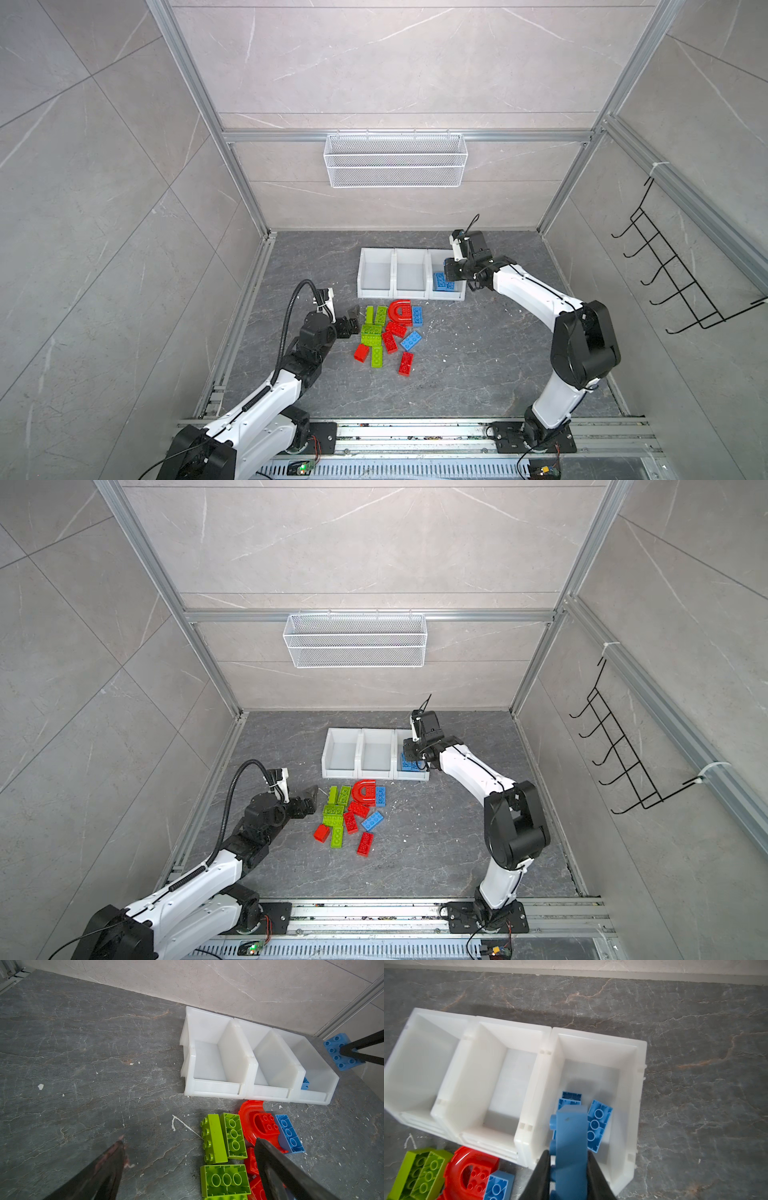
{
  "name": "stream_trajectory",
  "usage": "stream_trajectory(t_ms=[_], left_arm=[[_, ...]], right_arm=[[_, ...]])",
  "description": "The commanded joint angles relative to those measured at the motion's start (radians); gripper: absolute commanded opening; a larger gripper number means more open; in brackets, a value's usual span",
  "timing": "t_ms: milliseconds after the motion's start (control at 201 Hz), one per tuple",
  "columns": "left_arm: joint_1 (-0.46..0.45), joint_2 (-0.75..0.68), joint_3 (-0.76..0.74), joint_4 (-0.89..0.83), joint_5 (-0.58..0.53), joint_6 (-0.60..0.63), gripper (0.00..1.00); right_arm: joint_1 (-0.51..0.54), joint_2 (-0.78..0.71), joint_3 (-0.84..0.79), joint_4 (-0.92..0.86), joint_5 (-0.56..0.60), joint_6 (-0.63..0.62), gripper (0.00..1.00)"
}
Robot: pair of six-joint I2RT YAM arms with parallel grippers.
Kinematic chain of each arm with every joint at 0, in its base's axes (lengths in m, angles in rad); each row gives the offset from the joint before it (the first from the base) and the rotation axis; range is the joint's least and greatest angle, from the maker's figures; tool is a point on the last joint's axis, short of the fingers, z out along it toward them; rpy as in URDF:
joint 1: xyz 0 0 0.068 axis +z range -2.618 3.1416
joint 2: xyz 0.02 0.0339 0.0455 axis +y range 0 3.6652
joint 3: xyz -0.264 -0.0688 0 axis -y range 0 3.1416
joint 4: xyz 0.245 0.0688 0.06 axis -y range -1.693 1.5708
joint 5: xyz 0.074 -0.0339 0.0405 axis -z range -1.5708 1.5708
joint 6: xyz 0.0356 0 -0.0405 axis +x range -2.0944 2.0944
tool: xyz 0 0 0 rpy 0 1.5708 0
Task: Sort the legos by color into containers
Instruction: 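Lift the blue brick into the compartment nearest the right arm and release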
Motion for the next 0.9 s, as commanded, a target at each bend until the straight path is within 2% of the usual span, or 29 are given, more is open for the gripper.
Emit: stream_trajectory(t_ms=[0, 473, 672, 891], left_arm=[[0.001, -0.024, 0.007, 0.045, -0.014, 0.010, 0.99], [0.002, -0.018, 0.009, 0.046, -0.009, 0.007, 0.99], [0.001, -0.018, 0.008, 0.046, -0.010, 0.008, 0.99], [0.002, -0.019, 0.006, 0.048, -0.010, 0.009, 0.99]], right_arm=[[-0.004, 0.043, 0.048, -0.039, 0.053, -0.024, 0.24], [-0.014, 0.158, 0.044, -0.005, 0.085, 0.005, 0.25], [-0.018, 0.179, 0.055, 0.000, 0.060, 0.013, 0.28], [-0.018, 0.151, 0.048, -0.017, 0.036, 0.026, 0.43]])
